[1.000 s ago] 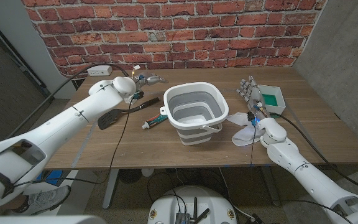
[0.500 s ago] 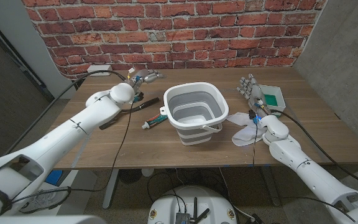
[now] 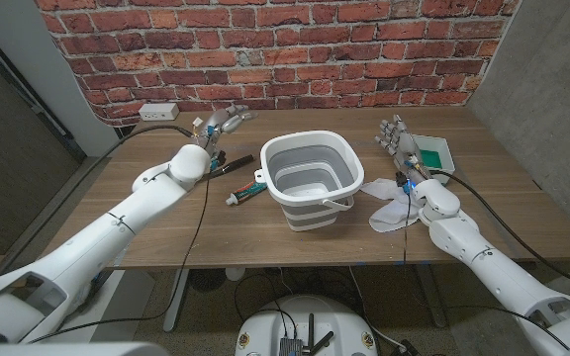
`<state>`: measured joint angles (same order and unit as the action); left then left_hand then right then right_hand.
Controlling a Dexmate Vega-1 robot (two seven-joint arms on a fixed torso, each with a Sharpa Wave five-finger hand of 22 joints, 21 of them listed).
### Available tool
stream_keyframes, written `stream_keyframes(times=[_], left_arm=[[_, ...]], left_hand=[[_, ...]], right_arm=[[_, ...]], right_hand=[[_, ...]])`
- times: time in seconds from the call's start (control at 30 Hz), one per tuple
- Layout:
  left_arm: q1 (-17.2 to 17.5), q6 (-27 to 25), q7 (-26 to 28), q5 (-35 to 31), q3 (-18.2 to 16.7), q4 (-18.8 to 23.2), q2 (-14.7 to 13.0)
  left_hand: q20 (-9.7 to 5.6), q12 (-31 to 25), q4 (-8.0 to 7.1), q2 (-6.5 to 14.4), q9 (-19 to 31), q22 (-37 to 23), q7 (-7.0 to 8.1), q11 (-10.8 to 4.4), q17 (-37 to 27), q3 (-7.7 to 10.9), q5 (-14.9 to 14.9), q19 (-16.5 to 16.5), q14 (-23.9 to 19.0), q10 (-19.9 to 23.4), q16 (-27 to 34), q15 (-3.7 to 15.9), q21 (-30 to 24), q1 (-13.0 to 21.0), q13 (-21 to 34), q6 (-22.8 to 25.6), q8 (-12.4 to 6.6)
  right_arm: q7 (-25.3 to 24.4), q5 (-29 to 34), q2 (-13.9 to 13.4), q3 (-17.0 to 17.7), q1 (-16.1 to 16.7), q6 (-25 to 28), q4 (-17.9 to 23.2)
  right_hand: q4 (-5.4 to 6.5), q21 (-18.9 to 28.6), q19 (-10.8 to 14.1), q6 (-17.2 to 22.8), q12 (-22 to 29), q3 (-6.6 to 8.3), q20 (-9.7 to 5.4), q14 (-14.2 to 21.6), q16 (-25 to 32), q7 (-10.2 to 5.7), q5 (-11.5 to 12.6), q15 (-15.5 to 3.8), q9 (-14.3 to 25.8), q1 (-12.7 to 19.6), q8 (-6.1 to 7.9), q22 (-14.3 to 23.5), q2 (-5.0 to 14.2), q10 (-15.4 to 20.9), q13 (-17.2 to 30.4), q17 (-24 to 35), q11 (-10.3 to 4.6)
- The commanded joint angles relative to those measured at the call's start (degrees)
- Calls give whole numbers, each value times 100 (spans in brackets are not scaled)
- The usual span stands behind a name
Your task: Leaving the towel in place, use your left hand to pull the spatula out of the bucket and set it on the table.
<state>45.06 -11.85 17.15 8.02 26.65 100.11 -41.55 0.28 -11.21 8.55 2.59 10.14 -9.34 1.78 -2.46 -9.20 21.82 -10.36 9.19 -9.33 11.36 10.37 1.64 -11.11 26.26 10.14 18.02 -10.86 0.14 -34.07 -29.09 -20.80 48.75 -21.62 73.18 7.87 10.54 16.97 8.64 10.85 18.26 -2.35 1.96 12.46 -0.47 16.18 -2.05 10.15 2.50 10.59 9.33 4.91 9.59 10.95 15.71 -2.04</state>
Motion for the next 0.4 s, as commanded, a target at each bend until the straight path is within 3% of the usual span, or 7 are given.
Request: stream_keyframes(times=[0.03, 0.2, 0.3, 0.4], left_arm=[[452, 1119, 540, 105, -273, -427, 357], [622, 1795, 763, 214, -400, -755, 621], [694, 2329, 719, 444, -499, -1028, 807], [766, 2554, 709, 539, -567, -1152, 874]], left_hand=[[-62, 24, -11, 88, -1, -13, -21, 12, -24, 61, 14, 69, -9, 8, -33, -16, -18, -9, -3, 79, -2], [-137, 30, -26, 162, 0, -13, 73, 18, -28, 88, 19, 167, 8, -9, -38, -9, -28, -40, -1, -37, 50], [-193, 26, -44, 266, 4, -12, 211, -51, -30, 129, 22, 276, -4, -6, -32, 20, -36, -74, 0, 78, 11], [-214, 20, -36, 301, 4, -11, 209, -106, -28, 150, 22, 294, -9, 10, -32, 50, -27, -71, 0, 101, 8]], right_arm=[[49, 35, -3, -55, -81, 29, -90], [79, -15, 21, -66, -97, 81, -110], [91, -1, 63, -94, -159, 84, -169], [20, 70, 62, -147, -215, 200, -132]], right_hand=[[-3, 14, 38, -27, 4, 30, -149, -11, -2, -20, 9, -74, 9, -59, -12, 18, 150, 2, 11, 11, 19], [-4, 24, 66, -22, 11, 35, -174, 20, 11, -24, 9, -79, 9, -57, -4, 17, 154, 10, 11, 9, 20], [-6, 40, 118, -1, 18, 43, -195, 84, 32, -7, 11, -100, 8, -50, 9, 16, 161, 21, 10, 3, 24], [-9, 47, 144, 11, 18, 47, -194, 92, 33, -14, 12, -99, 8, -46, 16, 16, 161, 20, 10, -1, 19]])
